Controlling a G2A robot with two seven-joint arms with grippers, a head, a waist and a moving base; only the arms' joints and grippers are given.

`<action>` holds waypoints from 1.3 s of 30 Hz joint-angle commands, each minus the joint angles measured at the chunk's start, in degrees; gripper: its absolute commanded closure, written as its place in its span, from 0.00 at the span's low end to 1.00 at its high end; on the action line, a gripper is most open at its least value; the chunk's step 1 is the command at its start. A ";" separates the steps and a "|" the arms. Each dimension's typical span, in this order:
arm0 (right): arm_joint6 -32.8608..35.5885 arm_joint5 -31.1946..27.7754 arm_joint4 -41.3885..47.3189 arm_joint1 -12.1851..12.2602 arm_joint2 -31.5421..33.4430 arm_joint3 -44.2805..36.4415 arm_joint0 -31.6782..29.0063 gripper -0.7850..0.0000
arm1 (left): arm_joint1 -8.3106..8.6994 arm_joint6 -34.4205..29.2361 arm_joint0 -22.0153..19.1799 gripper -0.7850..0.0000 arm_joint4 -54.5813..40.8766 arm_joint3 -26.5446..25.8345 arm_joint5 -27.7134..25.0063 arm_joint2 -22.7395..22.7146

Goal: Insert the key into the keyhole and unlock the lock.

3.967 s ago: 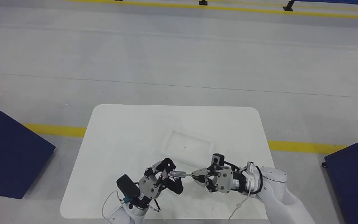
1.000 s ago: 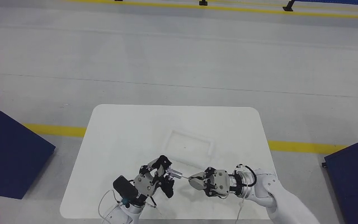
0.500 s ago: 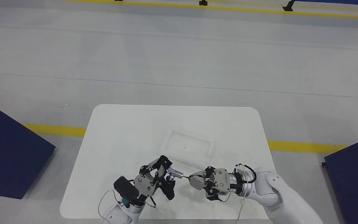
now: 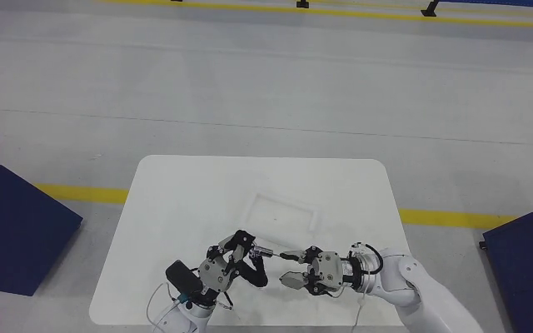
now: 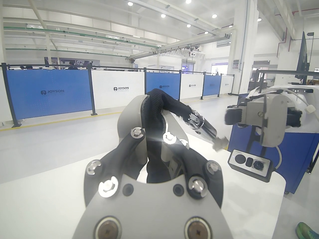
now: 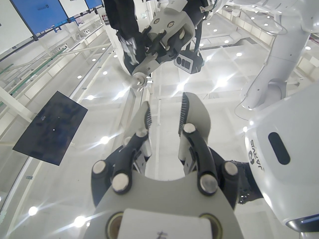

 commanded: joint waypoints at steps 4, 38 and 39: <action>3.88 -2.69 -6.93 -0.17 1.81 -0.51 -1.04 0.00 | -0.02 0.01 -0.11 1.00 -0.47 0.10 -0.13 0.09; 41.39 -65.92 -76.46 -0.96 7.69 2.57 -10.09 0.00 | -0.53 -2.22 -0.06 1.00 -12.91 -0.99 1.81 -2.89; 41.39 -65.92 -76.46 -0.96 7.69 2.57 -10.09 0.00 | -0.46 -2.56 0.11 1.00 -12.94 -2.05 2.00 -3.53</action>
